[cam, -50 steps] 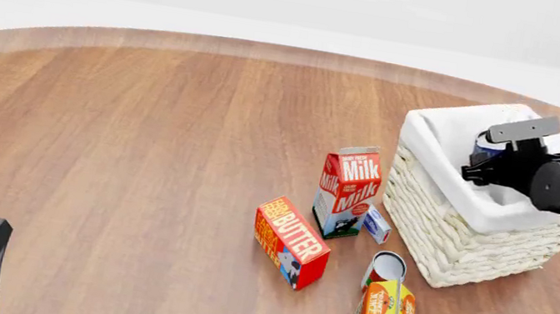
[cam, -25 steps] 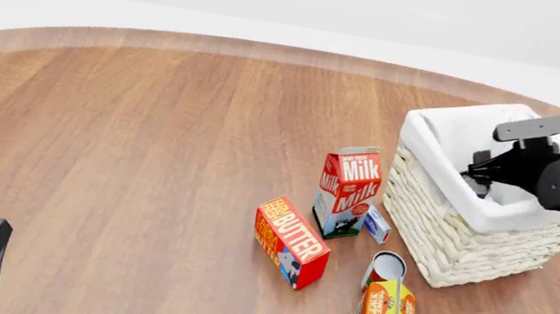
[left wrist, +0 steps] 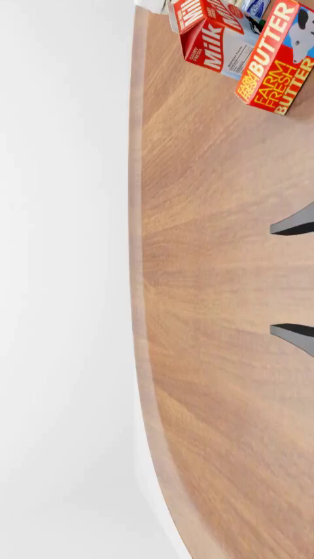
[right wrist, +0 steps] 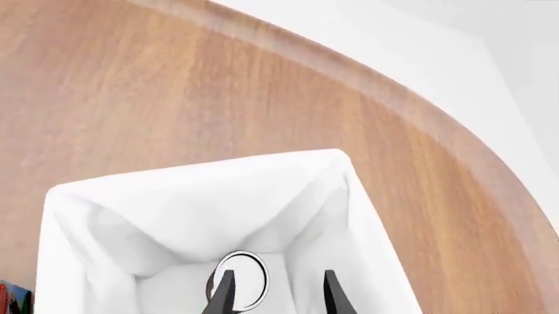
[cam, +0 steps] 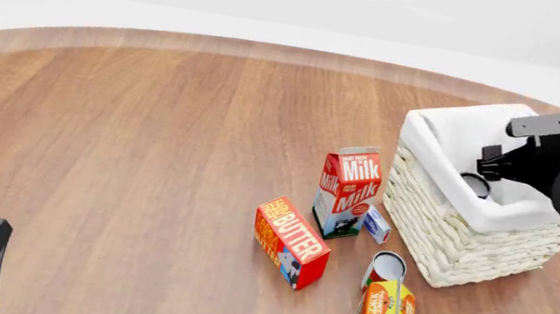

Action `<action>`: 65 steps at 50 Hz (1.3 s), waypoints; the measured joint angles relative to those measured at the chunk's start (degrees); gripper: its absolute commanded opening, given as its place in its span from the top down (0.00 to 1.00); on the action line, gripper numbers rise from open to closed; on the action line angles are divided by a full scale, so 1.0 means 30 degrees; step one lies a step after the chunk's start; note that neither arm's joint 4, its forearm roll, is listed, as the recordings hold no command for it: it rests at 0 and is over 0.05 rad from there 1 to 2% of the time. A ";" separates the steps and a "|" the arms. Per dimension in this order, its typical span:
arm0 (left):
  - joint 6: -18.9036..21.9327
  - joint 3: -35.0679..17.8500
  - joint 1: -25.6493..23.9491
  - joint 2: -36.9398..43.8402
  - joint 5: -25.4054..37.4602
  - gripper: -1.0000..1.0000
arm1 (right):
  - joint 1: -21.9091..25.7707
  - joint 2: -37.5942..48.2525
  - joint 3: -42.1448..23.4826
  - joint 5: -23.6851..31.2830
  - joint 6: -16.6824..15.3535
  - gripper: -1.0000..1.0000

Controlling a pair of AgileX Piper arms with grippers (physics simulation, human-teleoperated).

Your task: Pick up the alphabet soup, and put it in the basket.

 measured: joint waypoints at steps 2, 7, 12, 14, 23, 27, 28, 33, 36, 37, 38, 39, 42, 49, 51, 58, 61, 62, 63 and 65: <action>0.0000 0.0000 0.0000 0.0000 0.0000 0.00 | 0.0033 -0.0163 0.0120 -0.0024 0.0046 0.00; 0.0000 0.0000 0.0000 0.0000 0.0000 0.00 | 0.0135 -0.0549 0.0405 -0.0083 0.0166 0.00; 0.0000 0.0000 0.0000 0.0000 0.0000 0.00 | 0.0266 -0.0959 0.0702 -0.0148 0.0301 0.00; 0.0000 0.0000 0.0000 0.0000 0.0000 0.00 | 0.0314 -0.1124 0.0822 -0.0173 0.0352 0.00; 0.0000 0.0000 0.0000 0.0000 0.0000 0.00 | 0.0495 -0.1944 0.1404 -0.0255 0.0552 0.00; 0.0000 0.0000 0.0000 0.0000 0.0000 0.00 | 0.0582 -0.2462 0.1768 -0.0281 0.0666 0.00; 0.0000 0.0000 0.0000 0.0000 0.0000 0.00 | 0.0600 -0.2590 0.1862 -0.0291 0.0693 0.00; 0.0000 0.0000 0.0000 0.0000 0.0000 0.00 | 0.0744 -0.3284 0.2350 -0.0385 0.0855 0.00; 0.0000 0.0000 0.0000 0.0000 0.0000 0.00 | 0.0849 -0.3706 0.2641 -0.0443 0.0935 0.00; 0.0000 0.0000 0.0000 0.0000 0.0000 0.00 | 0.0887 -0.3855 0.2748 -0.0463 0.0967 0.00; 0.0000 0.0000 0.0000 0.0000 0.0000 0.00 | 0.0917 -0.4002 0.2851 -0.0483 0.0989 0.00; 0.0000 0.0000 0.0000 0.0000 0.0000 0.00 | 0.0945 -0.4137 0.2945 -0.0501 0.1009 0.00; 0.0000 0.0000 0.0000 0.0000 0.0000 0.00 | 0.1021 -0.4557 0.3271 -0.0571 0.1053 0.00; 0.0000 0.0000 0.0000 0.0000 0.0000 0.00 | 0.1170 -0.5536 0.4045 -0.0712 0.1173 0.00; 0.0000 0.0000 0.0000 0.0000 0.0000 0.00 | 0.1210 -0.5839 0.4267 -0.0727 0.1210 0.00; 0.0000 0.0000 0.0000 0.0000 0.0000 0.00 | 0.1314 -0.6964 0.5013 -0.0693 0.1406 0.00; 0.0000 0.0000 0.0000 0.0000 0.0000 0.00 | 0.1318 -0.7448 0.5314 -0.0657 0.1512 0.00; 0.0000 0.0000 0.0000 0.0000 0.0000 0.00 | 0.1320 -0.7611 0.5418 -0.0644 0.1545 0.00; 0.0000 0.0000 0.0000 0.0000 0.0000 0.00 | 0.1320 -0.7769 0.5520 -0.0631 0.1576 0.00; 0.0000 0.0000 0.0000 0.0000 0.0000 0.00 | 0.1321 -0.8088 0.5728 -0.0606 0.1640 0.00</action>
